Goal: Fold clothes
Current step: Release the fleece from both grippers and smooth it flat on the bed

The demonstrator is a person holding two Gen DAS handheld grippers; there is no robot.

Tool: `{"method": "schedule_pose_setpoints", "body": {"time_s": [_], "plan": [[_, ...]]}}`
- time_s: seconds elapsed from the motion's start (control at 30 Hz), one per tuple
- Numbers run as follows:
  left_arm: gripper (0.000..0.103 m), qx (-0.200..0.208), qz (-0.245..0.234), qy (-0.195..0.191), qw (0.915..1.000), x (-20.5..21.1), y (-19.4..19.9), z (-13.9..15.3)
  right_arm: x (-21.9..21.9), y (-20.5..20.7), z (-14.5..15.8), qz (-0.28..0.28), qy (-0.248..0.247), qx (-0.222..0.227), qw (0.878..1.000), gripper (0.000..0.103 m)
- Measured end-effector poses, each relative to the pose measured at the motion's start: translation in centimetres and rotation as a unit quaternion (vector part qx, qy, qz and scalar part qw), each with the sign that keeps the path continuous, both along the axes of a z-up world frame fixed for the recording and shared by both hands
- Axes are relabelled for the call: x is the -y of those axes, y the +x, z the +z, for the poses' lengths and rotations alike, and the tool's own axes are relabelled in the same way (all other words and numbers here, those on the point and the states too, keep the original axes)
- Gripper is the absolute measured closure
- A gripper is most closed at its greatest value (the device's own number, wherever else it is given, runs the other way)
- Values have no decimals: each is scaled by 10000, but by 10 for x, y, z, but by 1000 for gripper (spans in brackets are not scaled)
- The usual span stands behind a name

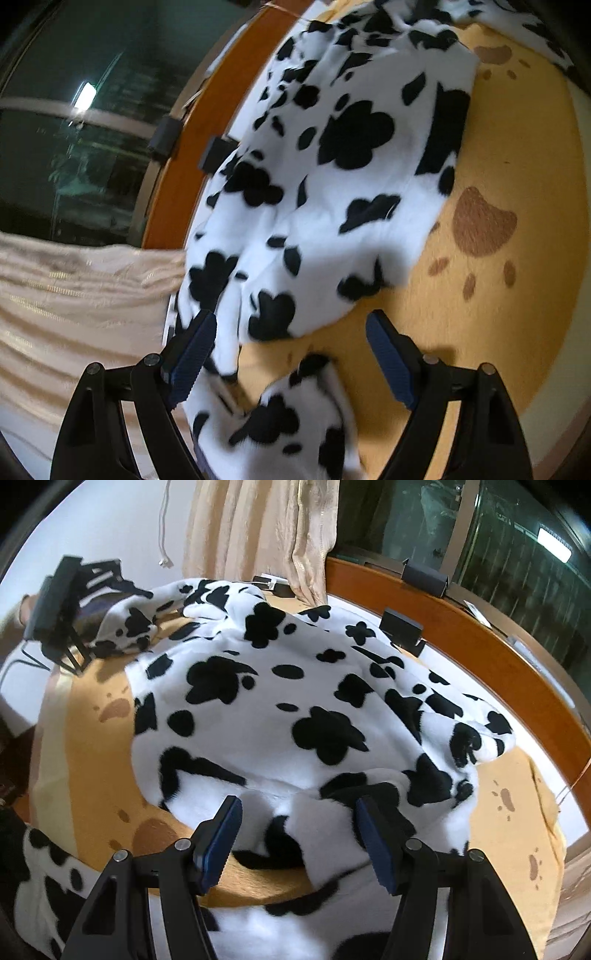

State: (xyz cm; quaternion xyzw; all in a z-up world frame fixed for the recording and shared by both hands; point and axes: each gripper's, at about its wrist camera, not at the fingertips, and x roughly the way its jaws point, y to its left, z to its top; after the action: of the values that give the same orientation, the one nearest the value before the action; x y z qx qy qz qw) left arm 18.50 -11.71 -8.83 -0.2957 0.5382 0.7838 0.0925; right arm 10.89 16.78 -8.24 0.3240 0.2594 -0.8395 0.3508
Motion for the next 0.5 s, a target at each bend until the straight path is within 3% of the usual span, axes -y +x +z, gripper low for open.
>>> {"method": "schedule_pose_setpoints", "body": {"time_s": [0.23, 0.4, 0.5], "plan": [[17, 142, -221, -113, 9996, -11, -27, -20, -8, 5, 3, -112, 46, 7, 9999, 37], [17, 350, 2, 666, 9972, -6, -38, -9, -12, 5, 1, -212, 34, 52, 9998, 37], [40, 364, 188, 1225, 9916, -1, -44, -3, -13, 1, 0, -288, -39, 97, 9995, 37]]}}
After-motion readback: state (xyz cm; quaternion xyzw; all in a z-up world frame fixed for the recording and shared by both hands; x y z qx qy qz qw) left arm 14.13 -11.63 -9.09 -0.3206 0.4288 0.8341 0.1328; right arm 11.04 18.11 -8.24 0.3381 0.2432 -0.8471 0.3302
